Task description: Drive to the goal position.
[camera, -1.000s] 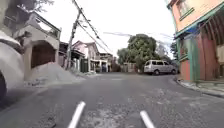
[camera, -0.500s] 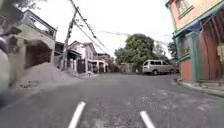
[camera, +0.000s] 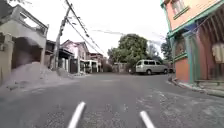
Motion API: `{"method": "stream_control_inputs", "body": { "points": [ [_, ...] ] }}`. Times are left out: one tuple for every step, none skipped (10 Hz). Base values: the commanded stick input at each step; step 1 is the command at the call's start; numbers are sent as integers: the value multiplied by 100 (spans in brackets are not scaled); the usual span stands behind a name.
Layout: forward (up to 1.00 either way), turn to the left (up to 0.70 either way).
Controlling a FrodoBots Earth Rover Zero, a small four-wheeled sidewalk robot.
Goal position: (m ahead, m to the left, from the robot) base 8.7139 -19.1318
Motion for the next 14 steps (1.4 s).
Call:
{"method": "stream_control_inputs", "body": {
  "points": [
    [70,0],
    [70,0],
    [70,0],
    [70,0],
    [70,0],
    [70,0],
    [70,0],
    [70,0],
    [70,0],
    [70,0],
    [70,0],
    [70,0],
    [70,-11],
    [70,-23]
  ]
}}
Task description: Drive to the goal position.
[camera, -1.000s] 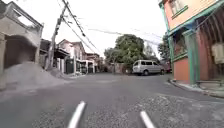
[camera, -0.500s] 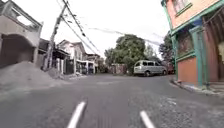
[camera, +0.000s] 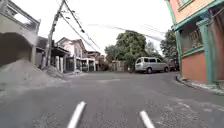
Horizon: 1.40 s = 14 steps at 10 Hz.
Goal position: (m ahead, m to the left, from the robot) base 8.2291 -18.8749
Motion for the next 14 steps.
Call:
{"method": "stream_control_inputs", "body": {
  "points": [
    [70,-35],
    [70,-35],
    [70,-35],
    [70,-35],
    [70,-35],
    [70,-35],
    [70,-35],
    [70,-35],
    [70,-35],
    [70,-35],
    [70,-35],
    [70,-34],
    [70,0],
    [70,0]
  ]
}}
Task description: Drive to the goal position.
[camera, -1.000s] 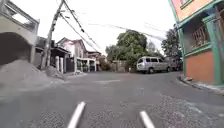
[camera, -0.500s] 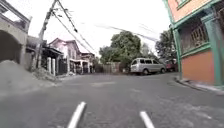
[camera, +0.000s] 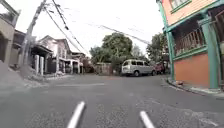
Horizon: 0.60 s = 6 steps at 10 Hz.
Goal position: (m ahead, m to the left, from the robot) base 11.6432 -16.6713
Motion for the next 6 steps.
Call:
{"method": "stream_control_inputs", "body": {
  "points": [
    [70,0],
    [70,0],
    [70,0],
    [70,0],
    [70,0],
    [70,0]
  ]
}}
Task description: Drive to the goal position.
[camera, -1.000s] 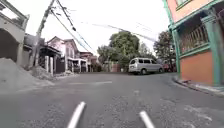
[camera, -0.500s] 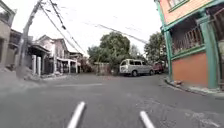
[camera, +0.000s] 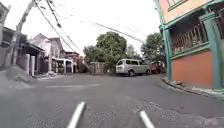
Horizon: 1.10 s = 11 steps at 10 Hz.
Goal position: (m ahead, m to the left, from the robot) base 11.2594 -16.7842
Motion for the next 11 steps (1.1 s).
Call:
{"method": "stream_control_inputs", "body": {
  "points": [
    [70,0],
    [70,0],
    [70,0],
    [70,0],
    [70,0],
    [70,0],
    [70,0],
    [70,0],
    [70,0],
    [70,0],
    [70,0]
  ]
}}
